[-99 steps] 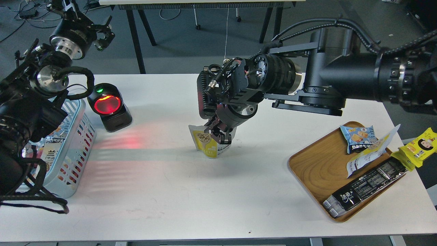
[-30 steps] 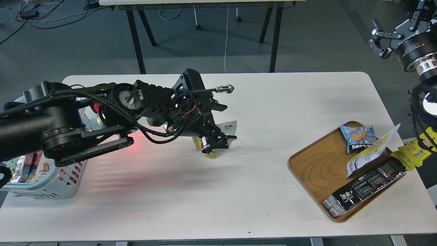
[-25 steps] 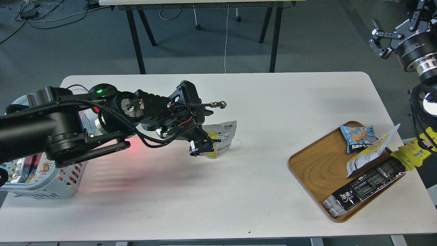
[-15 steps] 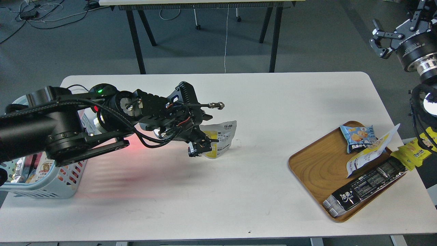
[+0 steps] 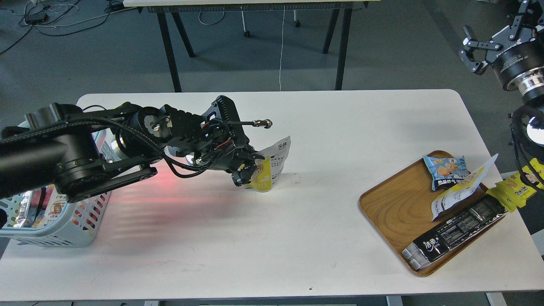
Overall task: Scan snack and place in basket
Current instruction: 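Lift the pouch with the left gripper and hold it over the barcode scanner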
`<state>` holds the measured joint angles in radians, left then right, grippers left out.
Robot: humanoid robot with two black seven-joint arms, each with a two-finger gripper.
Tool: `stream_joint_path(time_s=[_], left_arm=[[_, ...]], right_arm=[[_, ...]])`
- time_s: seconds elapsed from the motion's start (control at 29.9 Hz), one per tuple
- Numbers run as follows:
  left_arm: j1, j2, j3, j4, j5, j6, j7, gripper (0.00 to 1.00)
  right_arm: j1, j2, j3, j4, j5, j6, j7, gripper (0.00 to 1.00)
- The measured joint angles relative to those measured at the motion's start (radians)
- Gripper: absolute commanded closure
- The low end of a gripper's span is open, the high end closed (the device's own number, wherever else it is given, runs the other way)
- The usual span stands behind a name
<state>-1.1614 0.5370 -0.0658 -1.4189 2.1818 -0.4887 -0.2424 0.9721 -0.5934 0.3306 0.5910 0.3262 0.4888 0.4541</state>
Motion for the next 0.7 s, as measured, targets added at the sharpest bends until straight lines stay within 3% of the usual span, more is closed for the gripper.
stream_joint_path(time_s=[0.23,0.43,0.7], left_arm=[[-0.002,0.119,-0.065,-0.073,-0.025,0.000,-0.065,0.98],[-0.002,0.257,-0.095,-0.085,-0.120,0.000,-0.095,1.00],[-0.002,0.418,-0.110,-0.109,-0.146,0.000,-0.207,1.00]], right_arm=[[0.002,-0.011,0.001,-0.002,-0.004,0.000,0.000,0.01],[0.002,-0.012,0.002,-0.003,-0.004,0.000,0.001,0.01],[0.002,-0.014,0.002,-0.006,-0.003,0.000,0.001,0.01]])
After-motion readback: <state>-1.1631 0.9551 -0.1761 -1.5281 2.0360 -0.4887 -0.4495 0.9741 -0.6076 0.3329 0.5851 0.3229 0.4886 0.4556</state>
